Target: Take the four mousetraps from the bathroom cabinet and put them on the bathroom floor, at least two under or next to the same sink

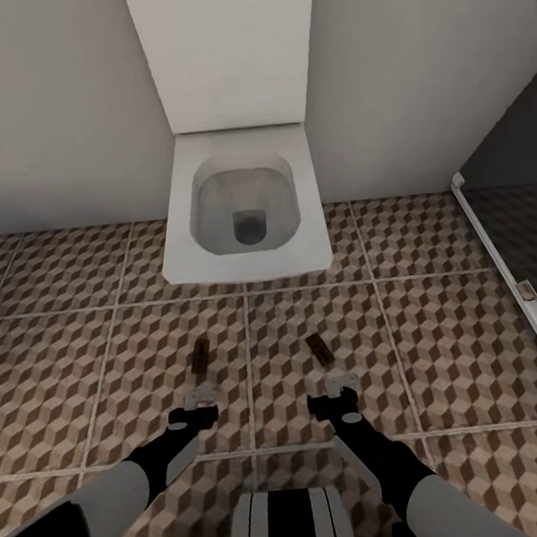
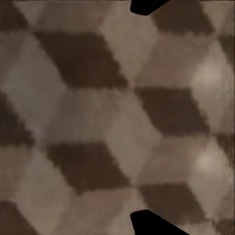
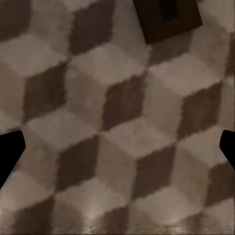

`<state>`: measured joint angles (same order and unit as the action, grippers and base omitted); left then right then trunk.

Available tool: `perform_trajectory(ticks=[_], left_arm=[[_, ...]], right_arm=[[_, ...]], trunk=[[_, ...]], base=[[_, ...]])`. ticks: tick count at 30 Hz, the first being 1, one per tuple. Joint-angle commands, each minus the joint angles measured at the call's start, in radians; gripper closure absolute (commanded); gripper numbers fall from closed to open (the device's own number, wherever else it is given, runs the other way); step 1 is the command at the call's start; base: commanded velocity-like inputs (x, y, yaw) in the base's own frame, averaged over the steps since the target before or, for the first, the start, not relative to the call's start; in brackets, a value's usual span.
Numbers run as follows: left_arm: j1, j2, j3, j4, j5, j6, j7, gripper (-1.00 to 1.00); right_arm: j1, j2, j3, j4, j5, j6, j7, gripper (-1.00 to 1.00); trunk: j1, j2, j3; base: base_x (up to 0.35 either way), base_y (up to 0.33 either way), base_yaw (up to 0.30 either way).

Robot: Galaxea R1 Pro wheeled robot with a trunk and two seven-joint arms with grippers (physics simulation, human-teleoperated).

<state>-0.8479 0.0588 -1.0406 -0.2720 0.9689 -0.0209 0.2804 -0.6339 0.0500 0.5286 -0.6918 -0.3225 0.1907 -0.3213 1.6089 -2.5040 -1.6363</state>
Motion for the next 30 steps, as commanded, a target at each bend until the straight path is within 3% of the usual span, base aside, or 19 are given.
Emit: perform_trajectory(ticks=[1, 16, 30], left_arm=[[0.0, 0.001, -0.009, -0.003, 0.01, -0.002, 0.006, -1.0], [0.0, 0.001, -0.009, -0.003, 0.01, -0.002, 0.006, -1.0], [0.0, 0.001, -0.007, -0.005, 0.01, -0.002, 0.006, -1.0]], right_arm=[[-0.001, -0.001, 0.005, -0.002, -0.008, 0.004, -0.009, -1.0], [0.0, -0.001, 0.005, -0.002, -0.007, 0.004, -0.009, -1.0], [0.0, -0.002, 0.005, -0.003, -0.007, 0.004, -0.009, -1.0]], trunk=[[-0.001, 0.0, 0.0], [-0.001, 0.0, 0.0], [-0.001, 0.0, 0.0]], base=[[-0.335, 0.0, 0.0], [-0.322, 0.0, 0.0], [-0.033, 0.0, 0.0]])
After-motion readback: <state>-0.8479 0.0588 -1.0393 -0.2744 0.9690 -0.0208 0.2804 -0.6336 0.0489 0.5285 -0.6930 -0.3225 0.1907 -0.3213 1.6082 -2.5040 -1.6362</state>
